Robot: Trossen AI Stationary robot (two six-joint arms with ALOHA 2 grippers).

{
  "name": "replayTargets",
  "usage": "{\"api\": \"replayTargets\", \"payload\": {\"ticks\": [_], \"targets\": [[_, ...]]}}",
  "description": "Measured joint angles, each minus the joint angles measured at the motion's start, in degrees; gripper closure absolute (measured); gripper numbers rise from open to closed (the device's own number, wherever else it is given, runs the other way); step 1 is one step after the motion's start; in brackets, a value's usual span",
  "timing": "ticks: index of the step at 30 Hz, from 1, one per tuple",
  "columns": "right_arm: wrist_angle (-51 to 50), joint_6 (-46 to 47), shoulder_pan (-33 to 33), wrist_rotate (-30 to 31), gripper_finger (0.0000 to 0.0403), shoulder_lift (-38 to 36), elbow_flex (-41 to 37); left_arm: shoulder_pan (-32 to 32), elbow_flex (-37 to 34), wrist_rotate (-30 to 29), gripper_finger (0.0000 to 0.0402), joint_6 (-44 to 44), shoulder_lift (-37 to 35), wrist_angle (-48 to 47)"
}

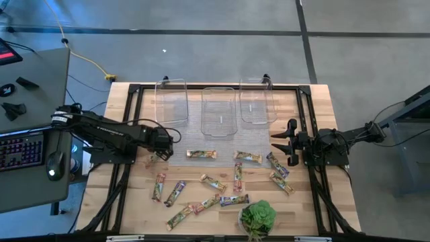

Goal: Pick and place Granola Bars by type
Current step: Put the red granola bar into the left transparent bin

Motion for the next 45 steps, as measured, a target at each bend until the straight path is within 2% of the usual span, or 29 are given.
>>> {"api": "replayTargets", "payload": {"ticks": [18, 28, 33, 35, 40, 45], "targets": [[0.02, -0.01, -0.01, 0.00, 0.0258, 0.00, -0.01, 0.01, -0.54, 2.36, 0.0232, 0.71, -0.04, 1.08], [0.02, 0.00, 0.01, 0.00, 0.0258, 0.00, -0.01, -0.01, 7.46, 3.85, 0.0232, 1.70, 0.13, -8.40], [0.02, 0.01, 0.01, 0.00, 0.0258, 0.02, -0.01, -0.31, 8.56, 11.49, 0.0231, 6.09, 0.09, -8.73], [0.02, -0.01, 0.00, 0.00, 0.0258, 0.01, -0.01, -1.35, 8.56, 12.50, 0.0231, 8.93, 0.09, -8.95], [0.02, 0.00, -0.01, 0.00, 0.0258, 0.02, -0.01, -5.47, 8.56, 11.82, 0.0231, 12.85, 0.09, -10.30], [0.01, -0.01, 0.01, -0.01, 0.0258, 0.01, -0.01, -9.12, 7.94, 6.27, 0.0231, 12.21, 0.08, -10.17]]}}
